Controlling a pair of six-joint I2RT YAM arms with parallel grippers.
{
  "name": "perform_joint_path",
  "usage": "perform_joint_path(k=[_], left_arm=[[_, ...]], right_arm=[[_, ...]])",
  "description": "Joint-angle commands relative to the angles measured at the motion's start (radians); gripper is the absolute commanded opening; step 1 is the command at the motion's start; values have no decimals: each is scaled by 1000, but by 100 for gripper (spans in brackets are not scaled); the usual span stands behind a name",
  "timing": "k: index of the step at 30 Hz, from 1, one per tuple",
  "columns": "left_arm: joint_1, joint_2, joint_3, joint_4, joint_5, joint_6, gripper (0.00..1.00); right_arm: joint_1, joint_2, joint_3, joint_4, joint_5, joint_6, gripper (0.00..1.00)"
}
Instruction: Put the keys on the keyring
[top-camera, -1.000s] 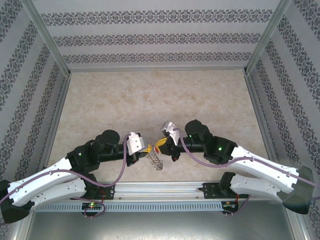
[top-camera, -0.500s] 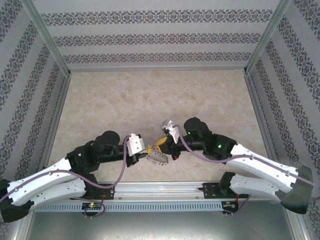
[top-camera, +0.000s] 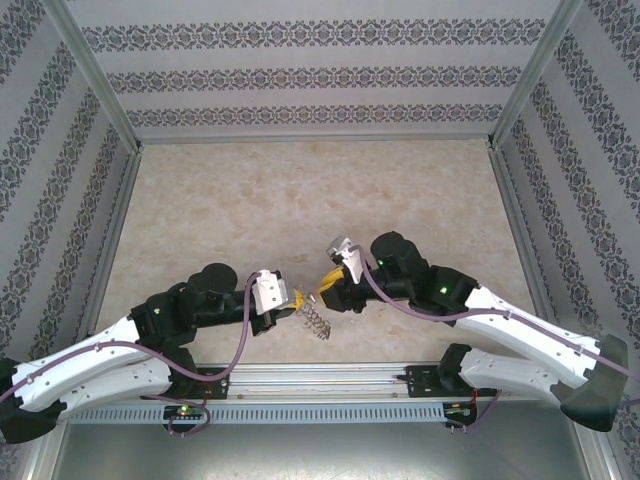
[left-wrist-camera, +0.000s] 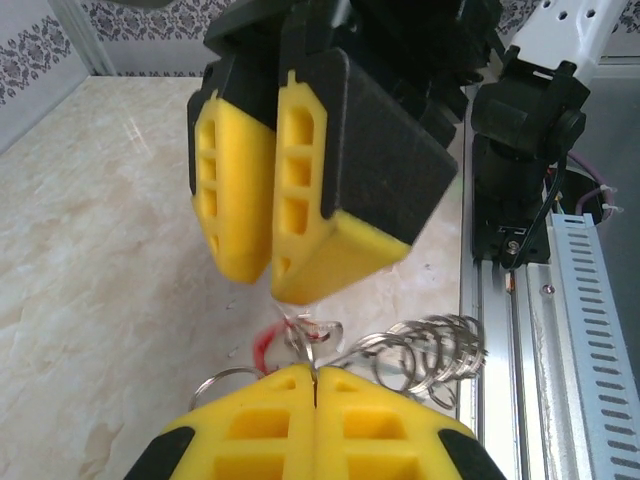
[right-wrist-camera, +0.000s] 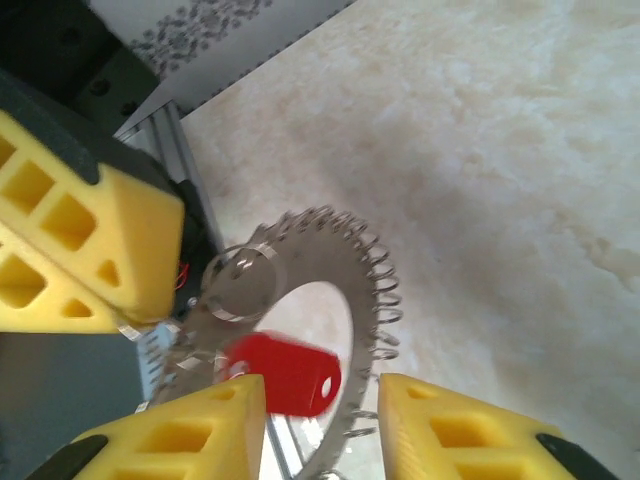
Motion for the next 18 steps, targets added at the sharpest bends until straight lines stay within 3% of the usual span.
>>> perform_joint_path(k=[1, 8, 18], left_arm=[[-18, -29, 45, 18, 38, 18, 0], [-18, -37, 41, 32, 98, 12, 0], [-18, -84, 21, 120, 191, -31, 0]], right_arm=[[2, -72, 17, -4, 68, -43, 39], [108, -183, -23, 80, 56, -156, 41], [185, -178, -57, 156, 22, -279, 40]])
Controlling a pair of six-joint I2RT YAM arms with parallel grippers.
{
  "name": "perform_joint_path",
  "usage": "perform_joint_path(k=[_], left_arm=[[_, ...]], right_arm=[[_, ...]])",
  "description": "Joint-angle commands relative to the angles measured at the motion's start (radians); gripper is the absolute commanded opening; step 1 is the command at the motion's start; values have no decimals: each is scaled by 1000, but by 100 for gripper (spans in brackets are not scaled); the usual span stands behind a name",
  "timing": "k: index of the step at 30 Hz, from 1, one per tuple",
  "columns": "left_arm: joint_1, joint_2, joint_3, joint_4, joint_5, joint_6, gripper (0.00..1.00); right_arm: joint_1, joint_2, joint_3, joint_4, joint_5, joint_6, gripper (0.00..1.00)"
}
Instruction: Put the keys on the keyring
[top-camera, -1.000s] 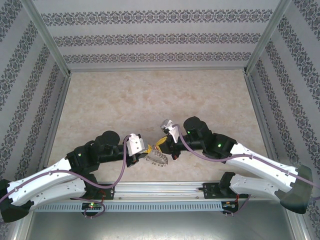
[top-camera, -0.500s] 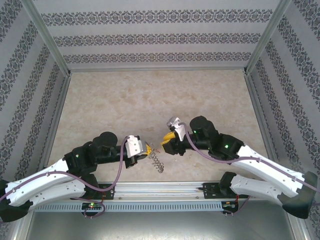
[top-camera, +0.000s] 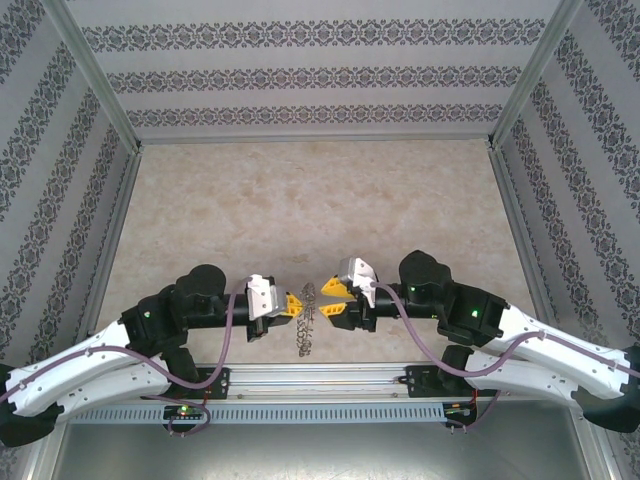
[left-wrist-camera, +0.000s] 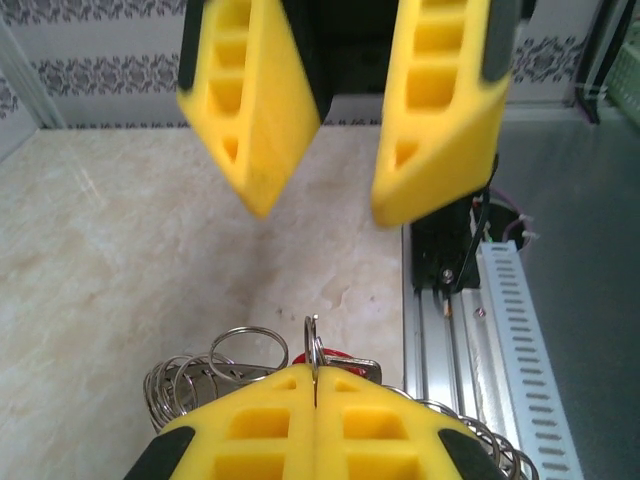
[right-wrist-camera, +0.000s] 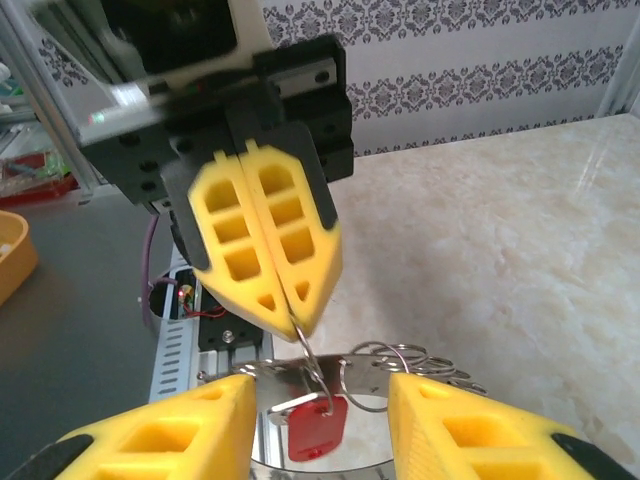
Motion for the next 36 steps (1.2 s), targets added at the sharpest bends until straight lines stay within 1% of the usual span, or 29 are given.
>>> perform_joint_path(k=[1, 7, 14, 20, 24, 31, 36], left_arm=[[-17, -29, 19, 100, 71, -27, 0], [-17, -23, 23, 130, 127, -43, 0], [-16, -33, 3, 184, 133, -64, 0], [-16, -37, -7, 208, 134, -71, 0], [-17, -36, -13, 226, 138, -74, 0], [-17, -23, -20, 229, 129, -76, 0], [-17, -7, -14, 224, 123, -68, 0]], right_arm=[[14, -5, -29, 61, -12, -47, 40], [15, -17, -39, 108, -47, -49, 40], [29, 11, -35, 119, -106, -40, 41], [43, 16, -37, 126, -103, -44, 39], [49, 17, -35, 135, -100, -49, 29], [58, 22, -42, 159, -97, -55, 17], [62, 10, -53, 163, -90, -66, 0]])
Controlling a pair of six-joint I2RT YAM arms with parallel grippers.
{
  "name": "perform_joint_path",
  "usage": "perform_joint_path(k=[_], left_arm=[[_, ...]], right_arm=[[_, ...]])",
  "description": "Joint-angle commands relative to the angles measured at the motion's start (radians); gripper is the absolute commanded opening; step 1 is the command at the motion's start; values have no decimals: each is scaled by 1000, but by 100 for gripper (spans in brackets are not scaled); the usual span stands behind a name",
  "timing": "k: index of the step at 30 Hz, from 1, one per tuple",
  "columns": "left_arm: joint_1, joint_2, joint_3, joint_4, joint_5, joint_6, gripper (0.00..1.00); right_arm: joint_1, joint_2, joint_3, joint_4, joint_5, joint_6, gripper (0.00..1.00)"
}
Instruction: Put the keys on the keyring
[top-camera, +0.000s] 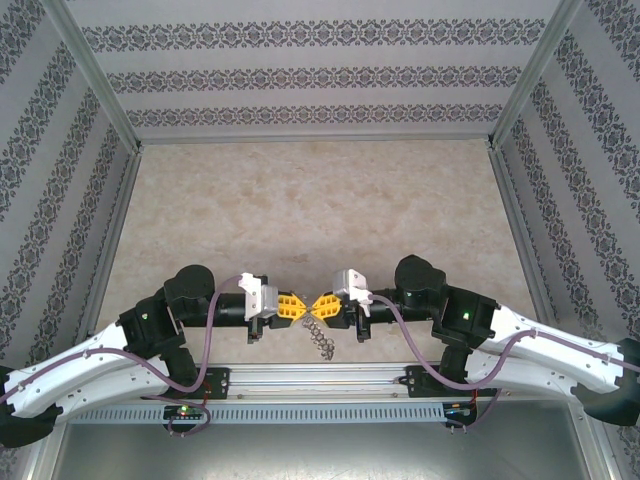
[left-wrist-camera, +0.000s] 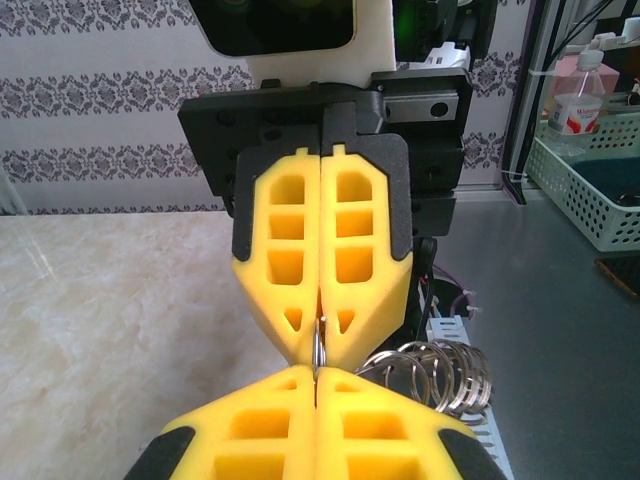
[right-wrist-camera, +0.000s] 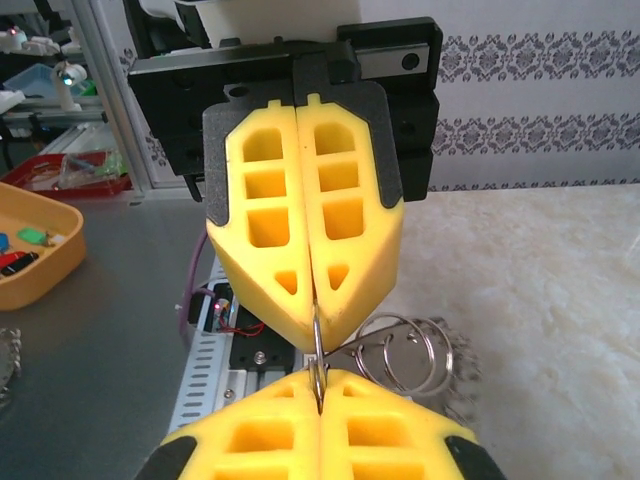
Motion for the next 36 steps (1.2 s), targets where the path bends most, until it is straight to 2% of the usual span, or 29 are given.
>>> perform_joint_path(k=[1, 5, 9, 13, 17, 28, 36], left_arm=[[-12, 9, 0, 73, 10, -1, 0], [-12, 24, 23, 8, -52, 15, 1], [-12, 40, 101, -169, -130, 60, 25], [-14, 102, 202, -328, -185, 107, 34], [-30, 195, 275, -409, -215, 143, 36], [-63, 288, 293, -389, -226, 164, 36], [-71, 310, 293, -376, -233, 172, 27]], right_arm=[[11, -13, -19, 41, -9, -20, 0], [12, -60, -29, 28, 49, -19, 0], [11, -74, 3, -79, 148, -27, 0], [12, -19, 67, -219, 212, -51, 0], [13, 9, 92, -258, 227, -61, 0], [13, 33, 126, -293, 207, -93, 0], [13, 58, 141, -309, 194, -96, 0]])
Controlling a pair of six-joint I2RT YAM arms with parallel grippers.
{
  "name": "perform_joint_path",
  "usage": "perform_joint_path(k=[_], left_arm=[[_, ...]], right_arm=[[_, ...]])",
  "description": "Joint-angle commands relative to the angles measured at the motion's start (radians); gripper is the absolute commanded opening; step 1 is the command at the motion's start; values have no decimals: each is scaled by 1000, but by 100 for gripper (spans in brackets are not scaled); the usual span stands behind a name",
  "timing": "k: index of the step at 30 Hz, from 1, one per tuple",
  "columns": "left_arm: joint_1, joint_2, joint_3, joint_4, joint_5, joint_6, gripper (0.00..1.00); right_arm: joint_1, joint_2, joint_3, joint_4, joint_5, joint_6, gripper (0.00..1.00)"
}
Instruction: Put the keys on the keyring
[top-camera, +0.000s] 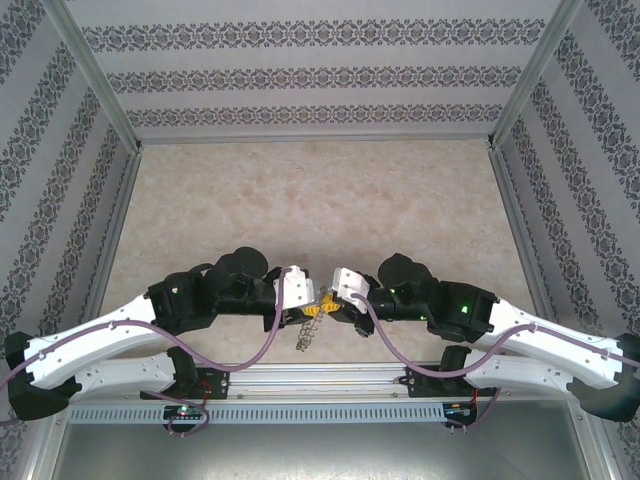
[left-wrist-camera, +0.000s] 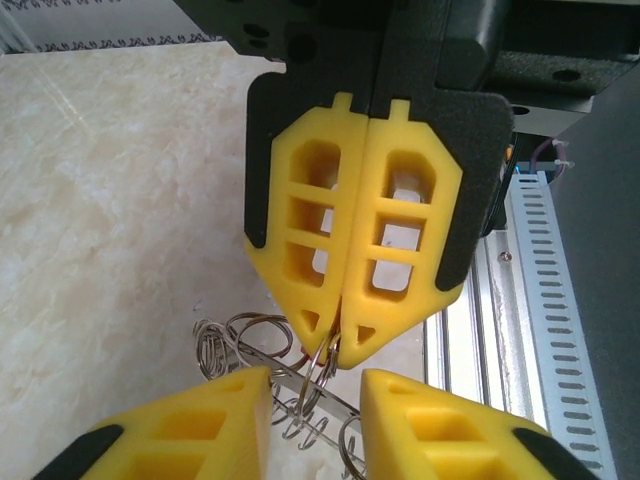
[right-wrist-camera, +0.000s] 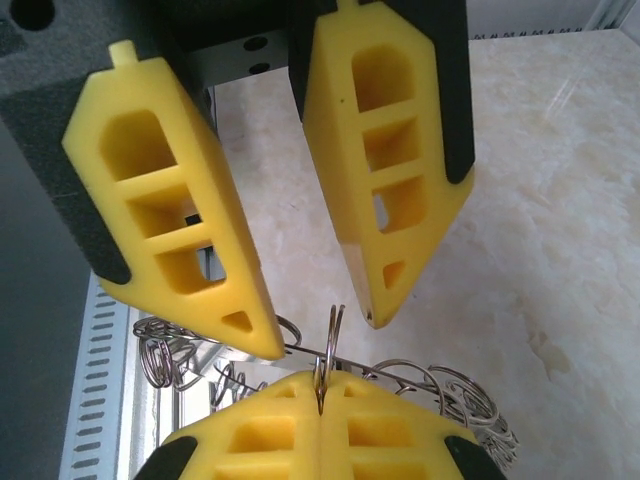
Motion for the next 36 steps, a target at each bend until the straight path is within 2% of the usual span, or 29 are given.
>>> perform_joint_path(k=[1, 5, 13, 16, 20, 24, 29, 33, 36], left_arm=[[-16, 5, 20, -8, -10, 27, 25], [-16, 15, 15, -8, -10, 34, 15], [-16, 3, -17, 31, 17, 25, 12], [-16, -10, -23, 44, 27, 24, 0], [-16, -46, -62, 95, 35, 17, 0], [-16, -81, -92, 136, 18, 4, 0], [-15, -143, -148, 203, 26, -21, 0], [-16, -191, -183, 249, 26, -39, 0], [-15, -209, -191, 269, 35, -47, 0]], right_arm=[[12, -3, 46, 11, -16, -21, 0], [12, 0, 54, 6, -20, -25, 0], [13, 4, 58, 9, -34, -30, 0], [12, 8, 62, 8, -38, -31, 0], [13, 2, 62, 6, -37, -26, 0], [12, -7, 44, 19, -40, -10, 12], [11, -4, 23, 39, -53, 15, 17], [12, -34, -7, 63, -57, 40, 27], [10, -68, -36, 95, -64, 57, 31]])
